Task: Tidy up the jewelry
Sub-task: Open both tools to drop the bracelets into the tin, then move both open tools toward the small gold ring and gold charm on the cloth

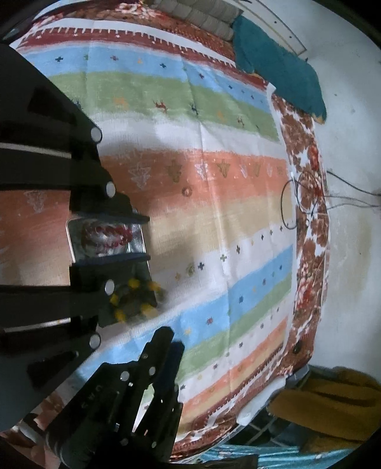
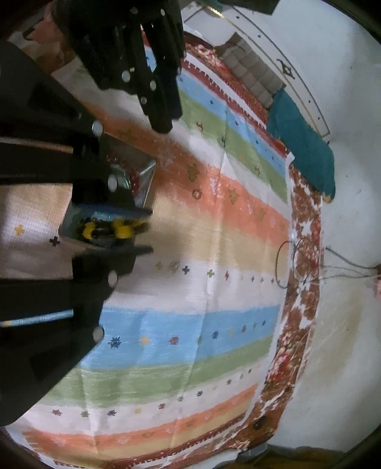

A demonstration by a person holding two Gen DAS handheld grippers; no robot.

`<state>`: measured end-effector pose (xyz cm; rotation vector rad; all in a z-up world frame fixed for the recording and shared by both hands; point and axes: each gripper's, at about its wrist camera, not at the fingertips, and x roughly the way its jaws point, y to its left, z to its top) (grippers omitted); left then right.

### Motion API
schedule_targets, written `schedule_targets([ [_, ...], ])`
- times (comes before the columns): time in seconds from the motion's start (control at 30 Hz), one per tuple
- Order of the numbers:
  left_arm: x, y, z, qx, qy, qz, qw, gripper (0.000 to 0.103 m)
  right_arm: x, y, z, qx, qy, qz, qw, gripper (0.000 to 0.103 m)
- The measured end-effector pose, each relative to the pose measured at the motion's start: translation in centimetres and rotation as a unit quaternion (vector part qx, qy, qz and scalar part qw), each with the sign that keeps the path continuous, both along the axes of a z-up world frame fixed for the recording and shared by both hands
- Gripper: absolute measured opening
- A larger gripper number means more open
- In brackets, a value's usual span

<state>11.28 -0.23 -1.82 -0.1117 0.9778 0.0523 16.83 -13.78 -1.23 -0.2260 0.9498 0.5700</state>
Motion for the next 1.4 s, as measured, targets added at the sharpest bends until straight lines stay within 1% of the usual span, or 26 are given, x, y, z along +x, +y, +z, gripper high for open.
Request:
schedule_targets([
  [0.1, 0.2, 0.6, -0.1, -0.002, 0.003, 0.011, 0.9999, 0.024, 0.2, -0.2, -0.1, -0.003, 0.003, -0.007, 1.0, 0.028],
  [0.2, 0.3, 1.4, -0.1, -0.009, 0.003, 0.021, 0.9997, 0.028, 0.5, -0.3, -0.1, -0.002, 0.006, -0.011, 1.0, 0.033],
  [0.27, 0.4, 1.9, -0.1, -0.012, 0.004, 0.028, 0.9995, 0.034, 0.7, -0.3, -0.3, -0.003, 0.009, -0.013, 1.0, 0.035],
  [0.43, 0.9, 3.2, -0.3, -0.022, 0.007, 0.046, 0.9987, 0.036, 1.2, -0.2, -0.6, -0.009, 0.015, -0.017, 1.0, 0.039],
  [0.5, 1.2, 3.5, -0.5, -0.022, 0.01, 0.05, 0.9985, 0.04, 1.4, -0.1, -0.7, -0.011, 0.018, -0.017, 1.0, 0.041],
  [0.53, 1.4, 3.5, -0.6, -0.021, 0.012, 0.052, 0.9984, 0.043, 1.5, -0.1, -0.8, -0.012, 0.019, -0.016, 1.0, 0.042],
  [0.6, 1.7, 3.7, -0.8, -0.02, 0.017, 0.052, 0.9983, 0.045, 1.6, 0.1, -0.9, -0.014, 0.022, -0.014, 1.0, 0.042],
  [0.67, 2.0, 3.7, -1.0, -0.018, 0.021, 0.049, 0.9984, 0.05, 1.8, 0.2, -1.0, -0.017, 0.024, -0.013, 0.999, 0.044],
  [0.8, 2.6, 3.9, -1.1, -0.016, 0.023, 0.052, 0.9983, 0.053, 2.3, 0.3, -1.2, -0.024, 0.025, -0.014, 0.999, 0.049],
  [0.9, 3.4, 4.2, -1.4, -0.012, 0.029, 0.059, 0.9978, 0.055, 2.9, 0.5, -1.4, -0.027, 0.028, -0.017, 0.999, 0.055],
  [1.07, 4.9, 4.9, -2.0, -0.007, 0.042, 0.066, 0.9969, 0.059, 4.1, 1.1, -2.2, -0.041, 0.037, -0.02, 0.998, 0.056],
  [1.13, 5.3, 5.1, -2.2, -0.004, 0.046, 0.069, 0.9966, 0.059, 4.5, 1.2, -2.4, -0.043, 0.04, -0.022, 0.998, 0.056],
  [1.23, 6.0, 5.4, -2.6, -0.001, 0.053, 0.069, 0.9962, 0.061, 5.1, 1.4, -2.7, -0.044, 0.045, -0.024, 0.998, 0.06],
  [1.4, 7.3, 5.8, -3.3, 0.003, 0.064, 0.07, 0.9955, 0.063, 6.0, 1.8, -3.6, -0.056, 0.056, -0.023, 0.997, 0.061],
])
